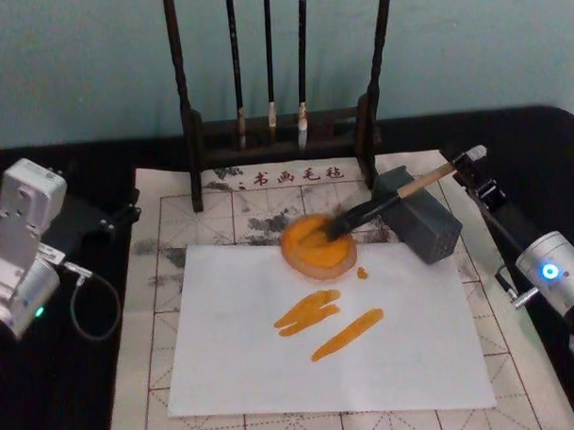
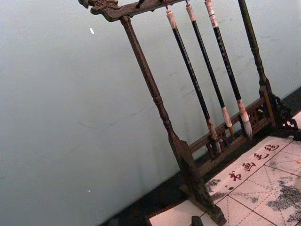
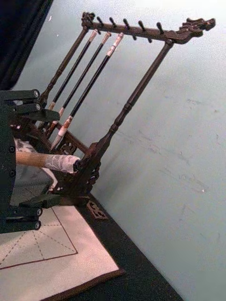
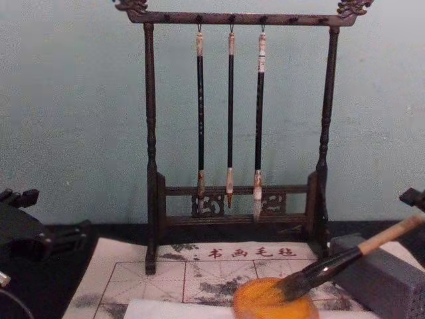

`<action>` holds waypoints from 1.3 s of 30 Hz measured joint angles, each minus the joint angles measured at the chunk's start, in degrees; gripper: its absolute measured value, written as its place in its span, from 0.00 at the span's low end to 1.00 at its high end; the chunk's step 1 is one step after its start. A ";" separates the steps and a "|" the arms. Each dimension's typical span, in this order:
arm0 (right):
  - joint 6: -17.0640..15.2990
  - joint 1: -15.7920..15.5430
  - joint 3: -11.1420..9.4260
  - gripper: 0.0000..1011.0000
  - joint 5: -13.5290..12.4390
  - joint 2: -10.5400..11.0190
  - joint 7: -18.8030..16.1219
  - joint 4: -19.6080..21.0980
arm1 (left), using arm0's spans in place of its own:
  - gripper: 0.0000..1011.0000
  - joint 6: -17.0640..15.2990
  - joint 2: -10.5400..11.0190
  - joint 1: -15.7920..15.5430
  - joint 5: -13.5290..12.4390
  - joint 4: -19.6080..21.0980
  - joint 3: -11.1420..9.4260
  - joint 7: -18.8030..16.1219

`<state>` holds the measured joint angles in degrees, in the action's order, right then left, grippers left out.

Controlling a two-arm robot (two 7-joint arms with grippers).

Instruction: Pick up the brush from the inkstone, write on the paper, then place the brush back to its original position.

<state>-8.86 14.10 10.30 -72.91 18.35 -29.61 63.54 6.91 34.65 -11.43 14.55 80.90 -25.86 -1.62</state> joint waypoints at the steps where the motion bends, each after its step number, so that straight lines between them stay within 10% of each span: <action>1: 0.00 0.01 0.04 0.99 -0.39 -0.02 -0.03 -0.04 | 0.99 0.00 0.00 0.00 0.00 0.00 0.00 0.00; 39: -0.02 1.07 1.30 0.99 -4.31 0.09 -1.76 -1.65 | 0.99 0.00 0.00 0.00 0.00 0.00 0.00 0.00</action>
<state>-8.88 15.16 11.60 -77.22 18.44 -31.37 61.90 6.91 34.65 -11.43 14.55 80.90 -25.86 -1.62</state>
